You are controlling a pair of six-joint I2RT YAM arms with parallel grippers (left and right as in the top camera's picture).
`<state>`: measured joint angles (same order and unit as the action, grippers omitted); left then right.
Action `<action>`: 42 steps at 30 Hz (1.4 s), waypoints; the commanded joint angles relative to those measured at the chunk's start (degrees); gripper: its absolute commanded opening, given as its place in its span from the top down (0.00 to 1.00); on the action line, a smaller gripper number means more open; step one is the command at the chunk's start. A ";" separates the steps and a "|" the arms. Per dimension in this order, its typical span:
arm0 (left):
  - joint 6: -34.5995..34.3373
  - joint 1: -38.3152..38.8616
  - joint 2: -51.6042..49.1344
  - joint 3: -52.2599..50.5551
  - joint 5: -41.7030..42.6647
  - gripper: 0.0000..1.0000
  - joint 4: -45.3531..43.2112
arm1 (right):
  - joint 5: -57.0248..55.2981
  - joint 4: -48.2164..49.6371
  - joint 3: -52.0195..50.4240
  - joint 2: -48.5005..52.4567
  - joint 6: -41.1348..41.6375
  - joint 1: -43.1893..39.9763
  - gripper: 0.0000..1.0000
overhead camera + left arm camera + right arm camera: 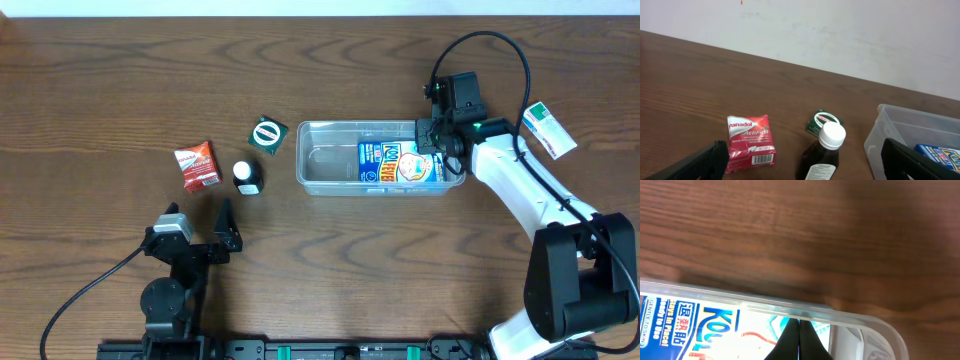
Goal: Pack container
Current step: 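Open right gripper and push the box flat against the container side, then move right gripper to the white-green Panadol box and grasp it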
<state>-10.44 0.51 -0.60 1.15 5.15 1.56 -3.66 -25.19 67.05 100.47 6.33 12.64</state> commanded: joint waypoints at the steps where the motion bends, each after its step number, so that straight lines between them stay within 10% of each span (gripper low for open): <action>1: 0.79 -0.24 0.26 -0.92 0.37 0.02 2.05 | -1.05 0.46 -0.22 -0.07 -2.32 -0.48 0.99; 12: 0.79 -0.24 0.26 -0.92 0.39 0.02 2.05 | 3.23 -4.74 1.75 -10.69 -2.14 0.31 0.91; 24: 0.79 -0.24 0.26 -0.92 0.39 0.02 2.05 | -5.53 -6.51 4.28 -22.86 -4.22 -11.23 0.13; 42: 0.79 -0.24 0.26 -0.92 0.39 0.02 2.05 | 23.21 -3.67 5.75 -4.22 -8.17 -42.95 0.01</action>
<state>-10.41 0.54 -0.58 1.15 5.15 1.56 10.87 -28.27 71.20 92.23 -0.67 -27.99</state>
